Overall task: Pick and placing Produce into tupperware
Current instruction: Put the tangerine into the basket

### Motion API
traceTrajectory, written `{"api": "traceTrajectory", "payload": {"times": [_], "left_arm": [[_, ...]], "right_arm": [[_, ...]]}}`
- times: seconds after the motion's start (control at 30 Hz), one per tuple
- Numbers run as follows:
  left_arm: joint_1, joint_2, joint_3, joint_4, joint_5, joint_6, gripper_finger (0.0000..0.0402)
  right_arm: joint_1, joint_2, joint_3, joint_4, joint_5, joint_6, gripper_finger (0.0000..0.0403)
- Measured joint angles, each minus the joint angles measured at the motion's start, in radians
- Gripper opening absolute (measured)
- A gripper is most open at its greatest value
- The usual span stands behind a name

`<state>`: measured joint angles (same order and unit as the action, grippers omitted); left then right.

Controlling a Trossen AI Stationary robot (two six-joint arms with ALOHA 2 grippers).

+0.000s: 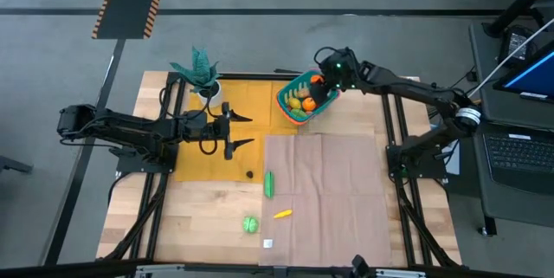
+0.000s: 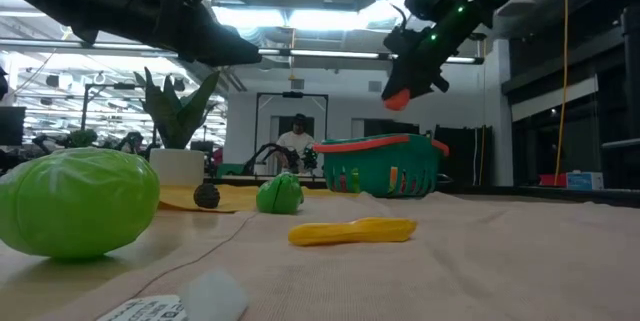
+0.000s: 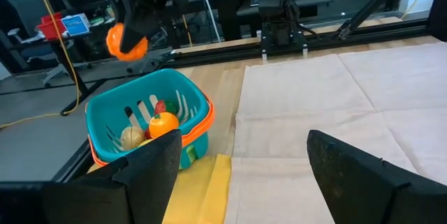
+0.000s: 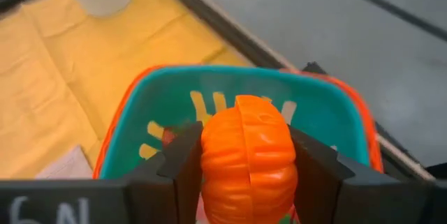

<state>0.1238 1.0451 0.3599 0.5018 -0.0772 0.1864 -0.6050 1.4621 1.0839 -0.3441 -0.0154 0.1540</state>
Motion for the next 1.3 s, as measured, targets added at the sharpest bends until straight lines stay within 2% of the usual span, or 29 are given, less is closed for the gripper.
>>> {"api": "traceTrajectory", "payload": {"times": [0.27, 0.63, 0.8, 1.3], "left_arm": [[0.000, 0.000, 0.000, 0.000, 0.000, -0.024, 0.0302], [0.000, 0.000, 0.000, -0.001, 0.000, -0.019, 0.0302], [0.000, 0.000, 0.000, -0.002, 0.000, -0.019, 0.0302], [0.000, 0.000, 0.000, -0.024, 0.000, -0.019, 0.0302]], "right_arm": [[-0.008, 0.119, 0.049, -0.001, -0.007, -0.033, 0.0170], [-0.007, 0.185, 0.054, 0.022, -0.004, -0.054, 0.0170], [-0.007, 0.235, 0.054, 0.062, 0.056, -0.054, 0.0170], [-0.006, 0.350, 0.054, 0.133, 0.060, -0.086, 0.0160]]}}
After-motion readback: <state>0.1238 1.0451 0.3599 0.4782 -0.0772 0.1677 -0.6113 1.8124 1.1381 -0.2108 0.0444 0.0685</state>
